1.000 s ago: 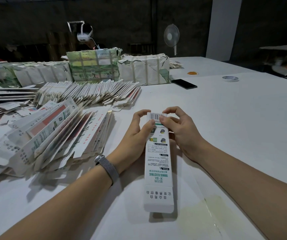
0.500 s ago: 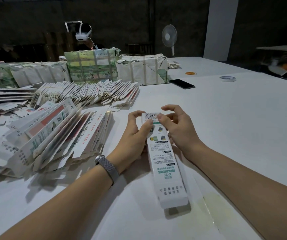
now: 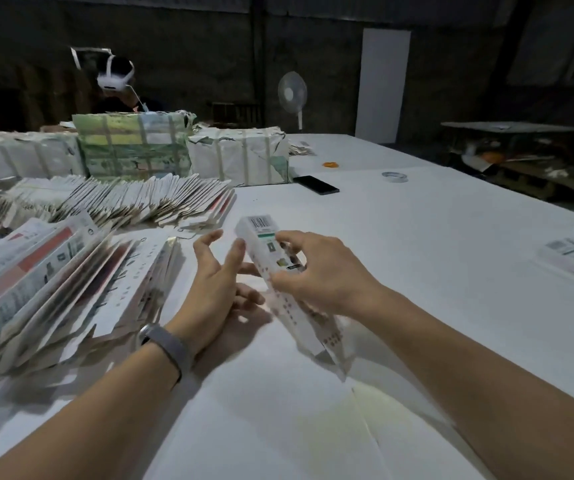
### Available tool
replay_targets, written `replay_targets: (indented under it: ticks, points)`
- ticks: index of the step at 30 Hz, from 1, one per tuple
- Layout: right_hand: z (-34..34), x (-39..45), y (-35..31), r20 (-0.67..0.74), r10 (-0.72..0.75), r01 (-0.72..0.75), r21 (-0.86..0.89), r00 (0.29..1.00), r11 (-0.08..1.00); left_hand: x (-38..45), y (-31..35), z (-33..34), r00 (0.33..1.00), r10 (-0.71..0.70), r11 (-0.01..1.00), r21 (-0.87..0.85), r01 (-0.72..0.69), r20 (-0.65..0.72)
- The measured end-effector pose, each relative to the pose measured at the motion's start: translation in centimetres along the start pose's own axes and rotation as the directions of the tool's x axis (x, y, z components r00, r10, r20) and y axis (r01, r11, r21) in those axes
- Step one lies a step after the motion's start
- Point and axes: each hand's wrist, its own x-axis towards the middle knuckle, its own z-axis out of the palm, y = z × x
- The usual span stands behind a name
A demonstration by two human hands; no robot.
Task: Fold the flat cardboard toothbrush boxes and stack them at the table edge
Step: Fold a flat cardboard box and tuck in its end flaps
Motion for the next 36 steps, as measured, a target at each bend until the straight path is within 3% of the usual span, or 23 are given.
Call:
replay_targets:
  ticks: [4,8,13,18,25,28,36]
  points:
    - [-3.4,-1.9,3.4,-0.010,0.102,-0.102,-0.016,0.995,0.995,0.6,-0.6,-0.7,1.000,-0.014,0.999,-0.038,0.014,0.007]
    - [-8.3,-4.9,9.3,-0.085,0.268,-0.279,-0.175,0.960,0.944,1.4,-1.9,-0.8,1.000,-0.004,1.000,0.029,0.003,0.025]
    - [-15.4,-9.5,18.2,-0.261,0.473,-0.540,-0.438,0.841,0.719,2.1,-2.9,-1.3,0.997,-0.017,0.993,0.114,0.008,0.075]
    - [-21.2,-13.5,26.5,-0.381,0.584,-0.689,-0.521,0.717,0.505,3.2,-5.6,-4.6,0.989,-0.044,0.960,0.282,0.002,0.144]
    - [-24.0,-15.0,32.5,-0.514,0.587,-0.760,-0.571,0.625,0.309,5.8,-8.9,-6.2,0.995,-0.096,0.966,0.240,0.094,-0.001]
    - [-23.2,-14.2,32.7,-0.545,0.535,-0.759,-0.540,0.645,0.365,6.1,-9.2,-6.7,0.990,-0.142,0.970,0.202,0.136,0.014]
    - [-14.7,-6.7,22.3,-0.401,0.297,-0.468,-0.442,0.866,0.766,2.0,-4.4,-3.5,0.980,-0.144,0.953,0.285,0.101,0.134]
